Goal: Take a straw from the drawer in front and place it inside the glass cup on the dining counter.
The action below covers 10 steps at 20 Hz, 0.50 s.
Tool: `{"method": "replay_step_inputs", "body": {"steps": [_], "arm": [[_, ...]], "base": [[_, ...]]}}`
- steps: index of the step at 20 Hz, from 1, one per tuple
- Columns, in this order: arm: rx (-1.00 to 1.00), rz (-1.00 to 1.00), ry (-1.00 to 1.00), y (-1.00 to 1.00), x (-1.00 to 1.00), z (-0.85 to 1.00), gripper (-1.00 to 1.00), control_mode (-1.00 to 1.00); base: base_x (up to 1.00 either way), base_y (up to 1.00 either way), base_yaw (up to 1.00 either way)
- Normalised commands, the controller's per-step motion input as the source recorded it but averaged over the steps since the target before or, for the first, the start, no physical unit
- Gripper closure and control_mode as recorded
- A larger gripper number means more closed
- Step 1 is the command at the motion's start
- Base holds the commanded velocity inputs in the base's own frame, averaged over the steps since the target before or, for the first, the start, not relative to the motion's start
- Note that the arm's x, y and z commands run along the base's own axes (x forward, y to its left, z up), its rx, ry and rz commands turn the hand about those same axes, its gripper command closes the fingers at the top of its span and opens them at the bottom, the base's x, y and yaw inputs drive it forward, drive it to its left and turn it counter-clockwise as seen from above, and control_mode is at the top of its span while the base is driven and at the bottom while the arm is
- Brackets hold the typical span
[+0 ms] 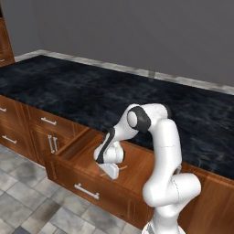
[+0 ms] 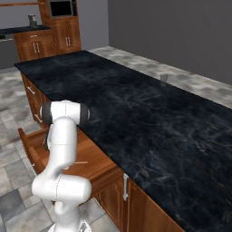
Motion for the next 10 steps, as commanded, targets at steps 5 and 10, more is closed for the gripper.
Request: {"method": "replay_step_inputs", "body": {"steps": [5,10], "arm": [[-0.03,-0.11,-0.06,0.0,-0.13,-0.29,1.0,-1.0],[-0.02,-0.1,-0.01,0.0,0.0,-0.31,1.0,-1.0]], "base": [[0.0,0.0,0.0],[0.0,0.0,0.0]]}}
